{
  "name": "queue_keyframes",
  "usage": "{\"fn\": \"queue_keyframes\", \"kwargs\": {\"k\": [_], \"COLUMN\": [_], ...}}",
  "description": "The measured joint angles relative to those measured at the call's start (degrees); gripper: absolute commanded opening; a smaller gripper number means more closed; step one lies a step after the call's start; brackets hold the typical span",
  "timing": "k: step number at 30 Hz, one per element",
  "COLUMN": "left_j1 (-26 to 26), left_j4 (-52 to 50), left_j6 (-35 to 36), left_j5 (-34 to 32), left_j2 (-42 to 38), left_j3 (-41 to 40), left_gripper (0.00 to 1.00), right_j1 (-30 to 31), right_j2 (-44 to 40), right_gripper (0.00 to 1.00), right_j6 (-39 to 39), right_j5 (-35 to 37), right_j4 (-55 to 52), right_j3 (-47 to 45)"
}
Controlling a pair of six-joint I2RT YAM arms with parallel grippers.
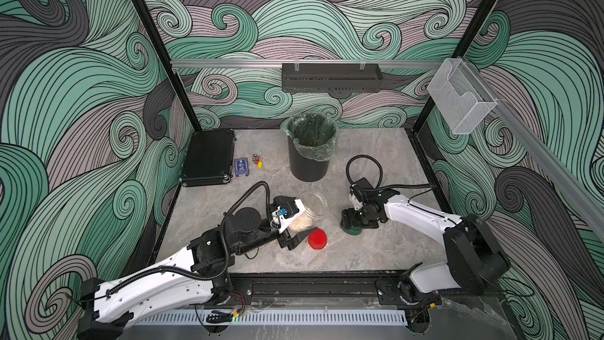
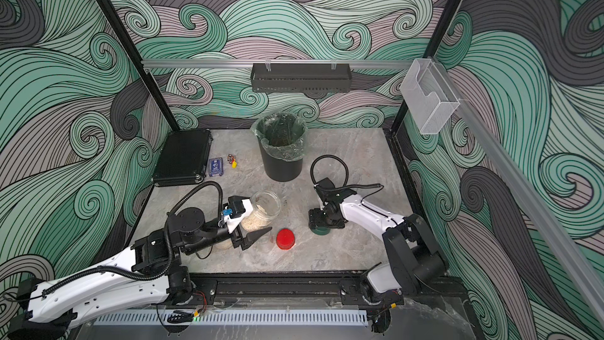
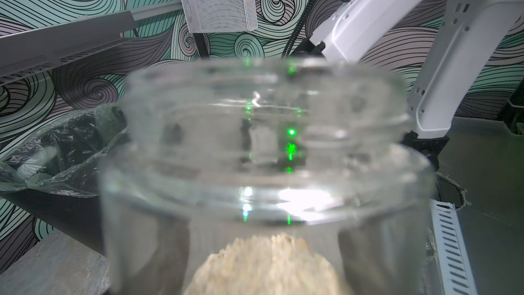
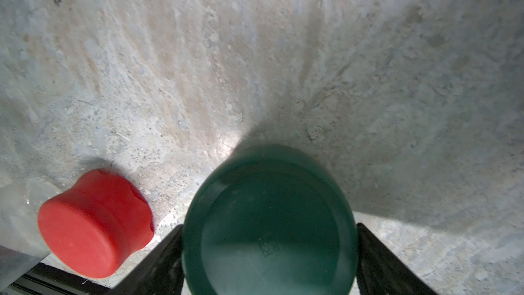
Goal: Empty expired oatmeal from jars
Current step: Place the lid at the center of the board.
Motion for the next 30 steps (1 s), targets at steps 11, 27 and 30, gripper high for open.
{"fn": "queue_keyframes", "kwargs": {"k": [11,27,30], "left_j1": [0.0,0.0,0.2], "left_j4": [0.0,0.0,-0.3], "left_j6": [0.0,-0.5,-0.8], "left_j5": [-0.6,-1.2,-1.9], "left_j2": [-0.7,-0.7,-0.5], "left_j3": [0.0,0.0,0.2], "left_gripper": [0.38,0.38,0.37], "right_j1": [0.0,-0.2,-0.9], "right_j2": [-1.6,-7.8,-10.7], "right_gripper": [0.88,0.85,0.81], "right_j6": [0.0,-0.2,-0.2], "right_j5": [0.0,-0.9,-2.7], "right_j4": [0.2,-1.2,-2.2], "right_j3": [0.0,-0.1,1.2]}}
